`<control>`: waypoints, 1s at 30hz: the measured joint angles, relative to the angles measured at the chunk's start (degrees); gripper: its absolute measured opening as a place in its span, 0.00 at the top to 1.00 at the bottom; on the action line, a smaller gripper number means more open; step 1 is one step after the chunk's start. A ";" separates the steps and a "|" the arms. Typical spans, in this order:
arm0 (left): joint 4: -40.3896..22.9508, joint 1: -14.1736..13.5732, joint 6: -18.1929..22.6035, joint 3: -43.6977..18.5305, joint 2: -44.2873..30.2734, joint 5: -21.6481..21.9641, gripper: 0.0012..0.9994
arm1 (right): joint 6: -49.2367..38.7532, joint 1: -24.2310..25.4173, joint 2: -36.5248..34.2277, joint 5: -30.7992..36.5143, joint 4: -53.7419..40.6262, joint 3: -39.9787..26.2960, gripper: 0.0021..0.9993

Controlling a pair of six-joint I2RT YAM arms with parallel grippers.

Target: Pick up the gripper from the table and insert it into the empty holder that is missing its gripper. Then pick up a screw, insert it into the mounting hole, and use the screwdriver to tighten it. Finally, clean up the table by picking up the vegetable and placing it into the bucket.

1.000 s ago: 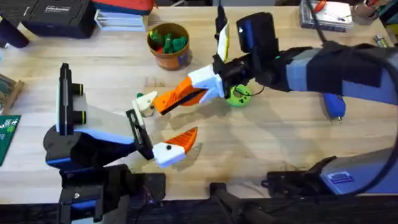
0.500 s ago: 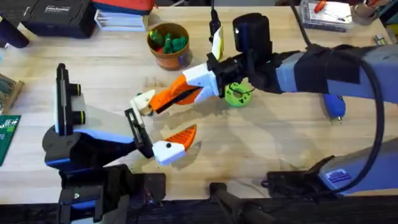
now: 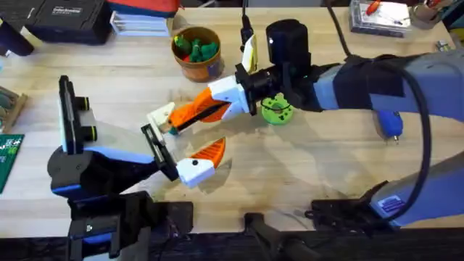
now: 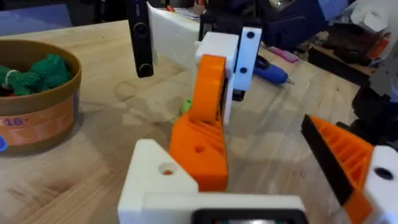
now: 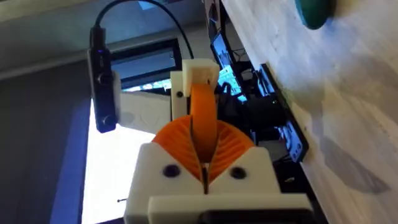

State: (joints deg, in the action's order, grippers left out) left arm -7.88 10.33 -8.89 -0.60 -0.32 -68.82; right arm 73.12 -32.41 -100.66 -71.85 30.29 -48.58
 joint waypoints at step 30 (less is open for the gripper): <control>0.70 1.31 -0.85 0.02 -0.52 6.23 0.01 | 1.46 -3.42 -1.22 7.63 9.04 -0.11 0.99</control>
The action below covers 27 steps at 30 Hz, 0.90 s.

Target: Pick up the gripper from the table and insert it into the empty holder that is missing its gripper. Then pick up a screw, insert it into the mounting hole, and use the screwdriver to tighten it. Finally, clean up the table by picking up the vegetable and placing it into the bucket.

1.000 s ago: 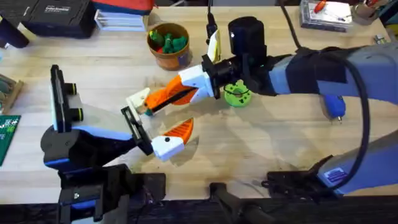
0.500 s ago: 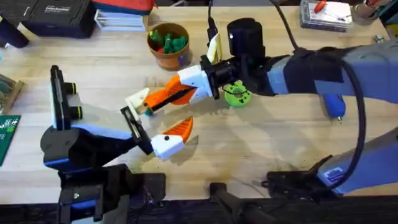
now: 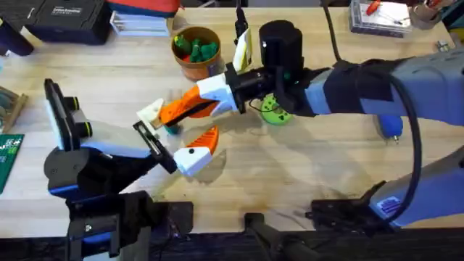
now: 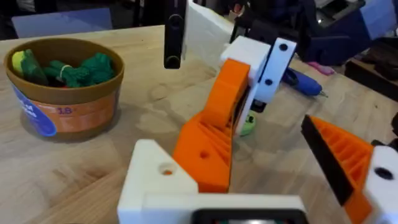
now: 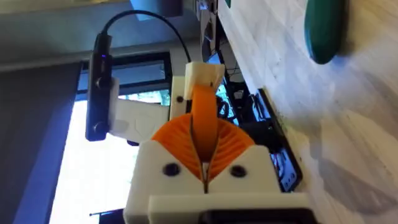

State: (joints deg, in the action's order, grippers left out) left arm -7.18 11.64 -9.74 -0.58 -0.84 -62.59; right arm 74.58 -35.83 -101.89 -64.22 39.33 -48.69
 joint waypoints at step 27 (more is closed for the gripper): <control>-0.32 -0.24 0.23 -0.22 0.04 -1.42 0.01 | -4.76 0.57 -0.36 0.79 -0.93 0.00 0.99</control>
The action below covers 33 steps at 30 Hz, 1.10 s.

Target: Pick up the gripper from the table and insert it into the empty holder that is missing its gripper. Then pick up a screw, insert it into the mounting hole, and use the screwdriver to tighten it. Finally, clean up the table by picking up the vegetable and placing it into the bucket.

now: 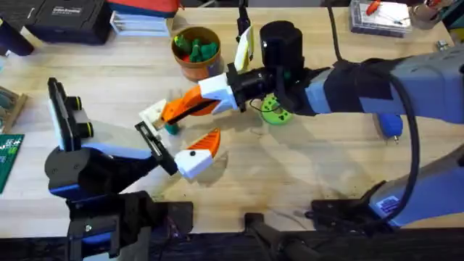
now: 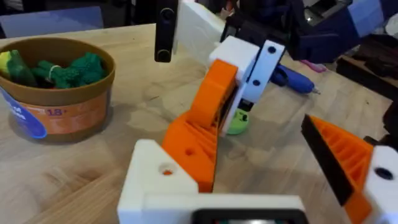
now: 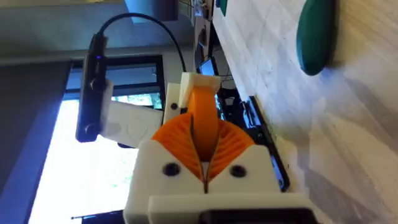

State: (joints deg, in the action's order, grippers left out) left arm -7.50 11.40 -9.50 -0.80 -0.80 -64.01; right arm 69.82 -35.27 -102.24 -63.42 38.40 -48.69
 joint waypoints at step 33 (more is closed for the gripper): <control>0.36 0.44 -0.32 0.00 0.00 4.62 0.01 | -1.17 -1.21 -3.58 -0.16 -9.27 -8.68 0.99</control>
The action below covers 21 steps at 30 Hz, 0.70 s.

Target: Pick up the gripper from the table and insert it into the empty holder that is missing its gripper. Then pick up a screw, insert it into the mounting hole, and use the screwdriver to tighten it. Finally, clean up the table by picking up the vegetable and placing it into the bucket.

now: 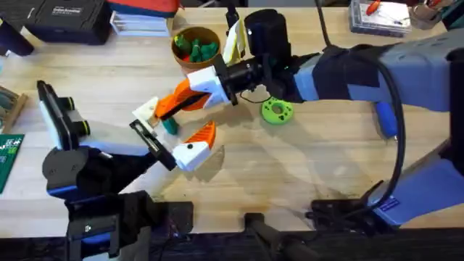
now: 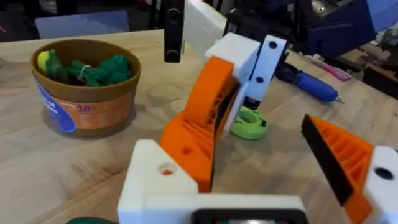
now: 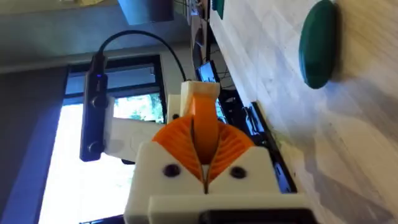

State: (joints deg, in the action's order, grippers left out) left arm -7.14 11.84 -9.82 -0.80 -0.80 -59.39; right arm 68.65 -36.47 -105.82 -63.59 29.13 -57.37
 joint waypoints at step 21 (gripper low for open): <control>-0.04 0.35 -0.20 -0.17 0.00 2.45 0.01 | -8.46 -1.15 0.02 2.68 -11.35 -4.83 0.99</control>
State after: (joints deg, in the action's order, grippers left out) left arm -7.18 12.19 -10.03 -0.97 -0.80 -56.93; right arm 60.20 -37.62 -105.80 -60.91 17.78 -62.20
